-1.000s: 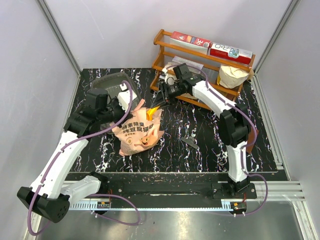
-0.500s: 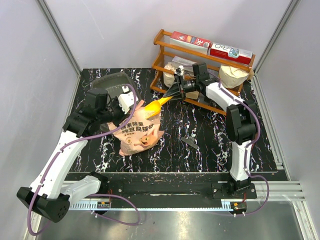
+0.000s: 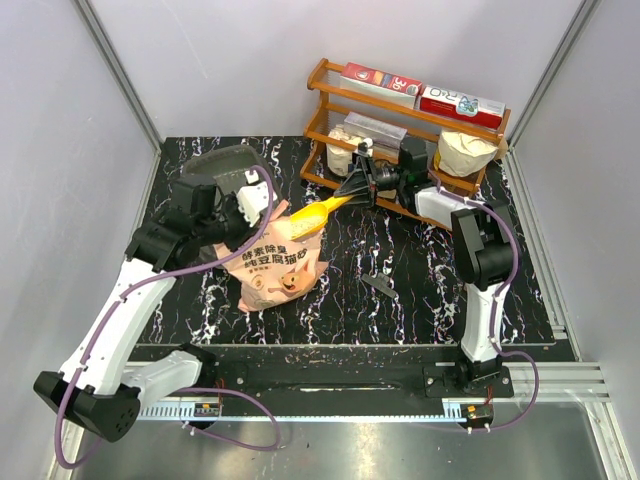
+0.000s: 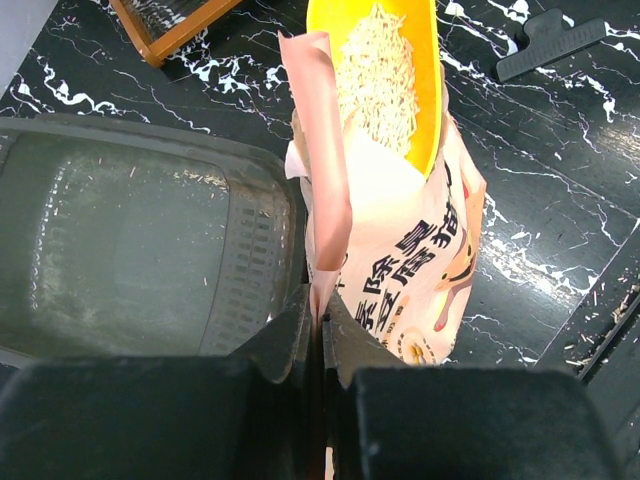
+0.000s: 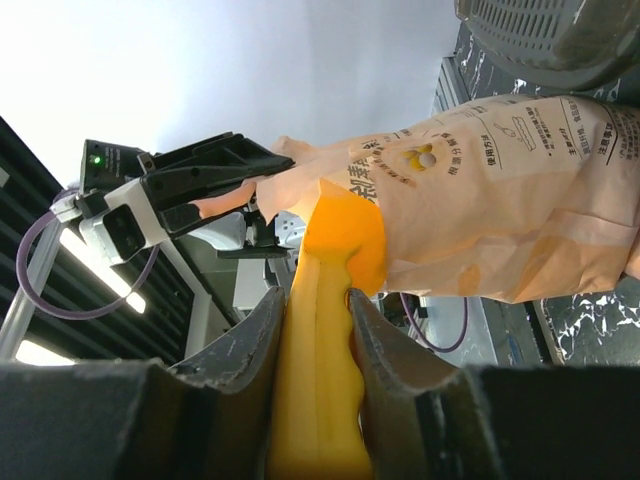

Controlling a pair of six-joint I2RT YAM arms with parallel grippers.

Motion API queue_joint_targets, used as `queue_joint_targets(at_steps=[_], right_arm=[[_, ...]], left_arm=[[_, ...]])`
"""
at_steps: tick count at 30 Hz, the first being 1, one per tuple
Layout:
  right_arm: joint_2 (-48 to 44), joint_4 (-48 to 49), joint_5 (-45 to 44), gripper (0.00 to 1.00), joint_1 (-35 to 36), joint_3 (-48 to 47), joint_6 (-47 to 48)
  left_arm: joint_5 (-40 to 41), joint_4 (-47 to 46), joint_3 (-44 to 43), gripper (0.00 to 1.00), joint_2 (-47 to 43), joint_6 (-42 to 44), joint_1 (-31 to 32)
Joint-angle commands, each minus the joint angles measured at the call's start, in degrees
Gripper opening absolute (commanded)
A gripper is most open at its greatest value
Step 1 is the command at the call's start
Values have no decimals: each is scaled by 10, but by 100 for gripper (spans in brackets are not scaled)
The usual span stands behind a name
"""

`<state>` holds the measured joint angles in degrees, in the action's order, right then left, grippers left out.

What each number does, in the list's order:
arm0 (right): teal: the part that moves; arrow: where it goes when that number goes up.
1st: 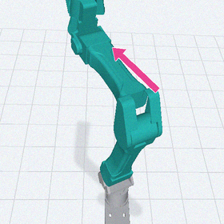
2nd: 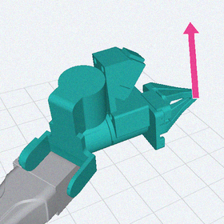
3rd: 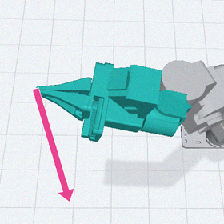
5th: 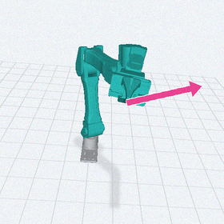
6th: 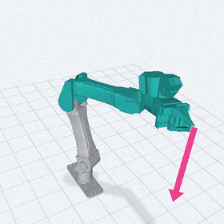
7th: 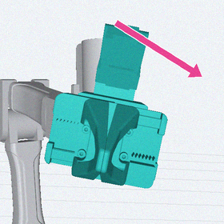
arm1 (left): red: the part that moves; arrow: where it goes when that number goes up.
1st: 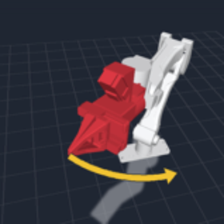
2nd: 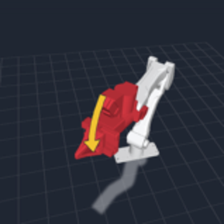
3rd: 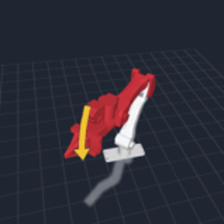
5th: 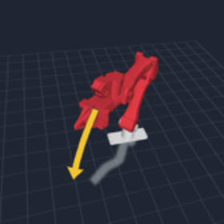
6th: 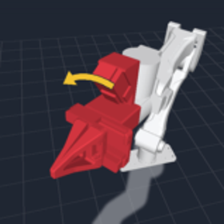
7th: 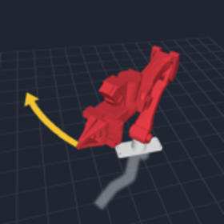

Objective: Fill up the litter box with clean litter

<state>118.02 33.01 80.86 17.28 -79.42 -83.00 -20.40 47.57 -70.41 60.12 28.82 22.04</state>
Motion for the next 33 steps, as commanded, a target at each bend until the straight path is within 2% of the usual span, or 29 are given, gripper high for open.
queue_joint_targets(at_steps=[1, 9, 12, 20, 25, 26, 27, 30, 32, 33], right_arm=[[-40, 76, 35, 0, -29, -26, -36], [-60, -36, 18, 0, -43, -67, 25], [-50, -89, 13, 0, -42, -118, 55], [7, -263, -94, 0, -24, -258, 175], [78, -326, -164, 0, 33, -395, 227], [95, -387, -177, 0, 42, -429, 262], [133, -420, -225, 0, 50, -508, 284], [208, -505, -333, 0, 79, -652, 367], [240, -536, -394, 0, 103, -707, 420], [261, -545, -454, 0, 111, -745, 443]], left_arm=[[12, -45, -41, 0, -18, 19, 1], [19, -24, -13, 0, -54, 45, -1], [19, -16, -3, 0, -66, 48, 0], [7, 3, 11, 0, -86, 61, -1], [-12, 13, 9, 0, -83, 58, 0], [-17, 14, 8, 0, -84, 56, 0], [-19, 16, 6, 0, -84, 53, 0], [-32, 27, -3, 0, -88, 41, -1], [-32, 35, -10, 0, -89, 49, -2], [-32, 42, -11, 0, -90, 53, -1]])
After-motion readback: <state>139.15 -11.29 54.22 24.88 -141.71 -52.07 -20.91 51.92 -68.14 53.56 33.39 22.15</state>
